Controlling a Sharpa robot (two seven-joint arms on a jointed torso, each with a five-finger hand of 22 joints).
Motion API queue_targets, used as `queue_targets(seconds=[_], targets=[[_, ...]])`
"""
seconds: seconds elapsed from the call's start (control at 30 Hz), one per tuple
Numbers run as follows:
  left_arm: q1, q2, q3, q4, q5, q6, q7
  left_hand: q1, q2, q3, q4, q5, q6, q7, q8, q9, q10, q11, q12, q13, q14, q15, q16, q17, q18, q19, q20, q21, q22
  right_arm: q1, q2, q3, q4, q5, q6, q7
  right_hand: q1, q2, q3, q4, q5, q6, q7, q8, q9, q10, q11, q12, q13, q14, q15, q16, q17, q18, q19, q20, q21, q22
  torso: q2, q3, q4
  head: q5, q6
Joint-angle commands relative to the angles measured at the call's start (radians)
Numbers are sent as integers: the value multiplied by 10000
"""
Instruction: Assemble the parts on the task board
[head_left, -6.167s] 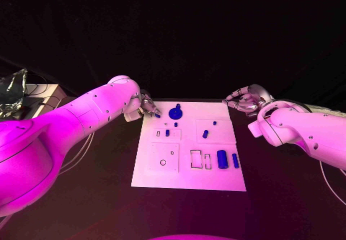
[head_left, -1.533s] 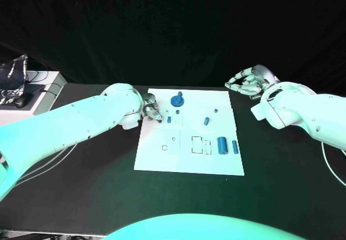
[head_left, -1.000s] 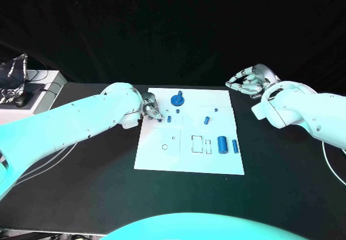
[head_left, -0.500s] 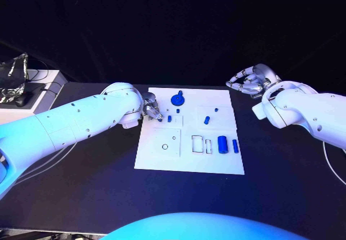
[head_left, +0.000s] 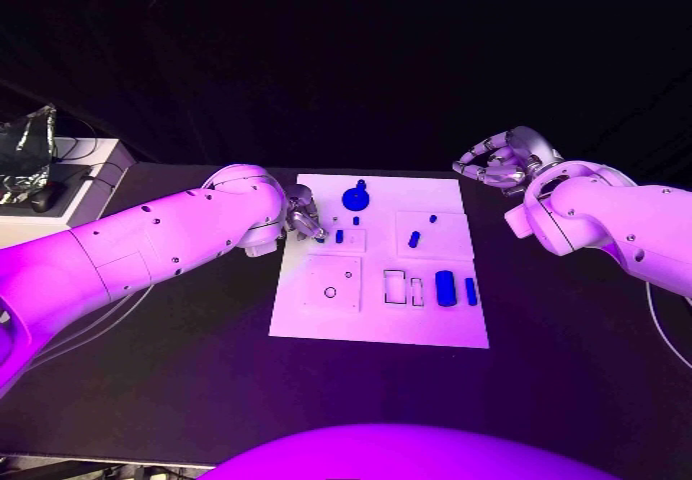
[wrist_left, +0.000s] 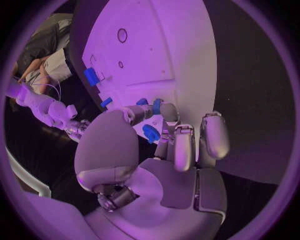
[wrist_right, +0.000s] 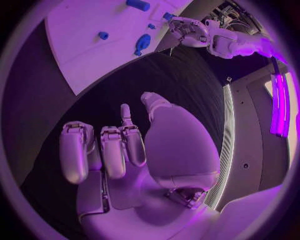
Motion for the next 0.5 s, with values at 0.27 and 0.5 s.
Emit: queue_targets(seconds=[0.27, 0.5], targets=[[-151, 12, -98, -89, 84, 600, -238, -2, 75, 1621, -1574, 0, 66, -27, 50, 121, 11, -70, 69, 16, 772, -75, 27, 1529, -44, 5, -50, -15, -8, -2, 1, 4, 10, -105, 130, 70, 1, -116, 74, 7, 37, -78, -4, 31, 10, -25, -30, -56, 1562, 830, -50, -60, 1724, 140, 415, -75, -46, 1781, 2, 4, -7, 15, 10], [-150, 20, -99, -170, 225, 598, -305, -441, -82, 1111, -1248, -98, 75, -80, 36, 161, 15, -86, 102, 20, 741, -85, -19, 1417, -44, 3, -60, -42, -18, -2, -3, 4, 14, -105, 127, 69, 1, -116, 74, 7, 37, -78, -4, 31, 10, -25, -30, -56, 1562, 830, -50, -60, 1724, 140, 415, -75, -46, 1781, -2, 8, -8, 18, 6]])
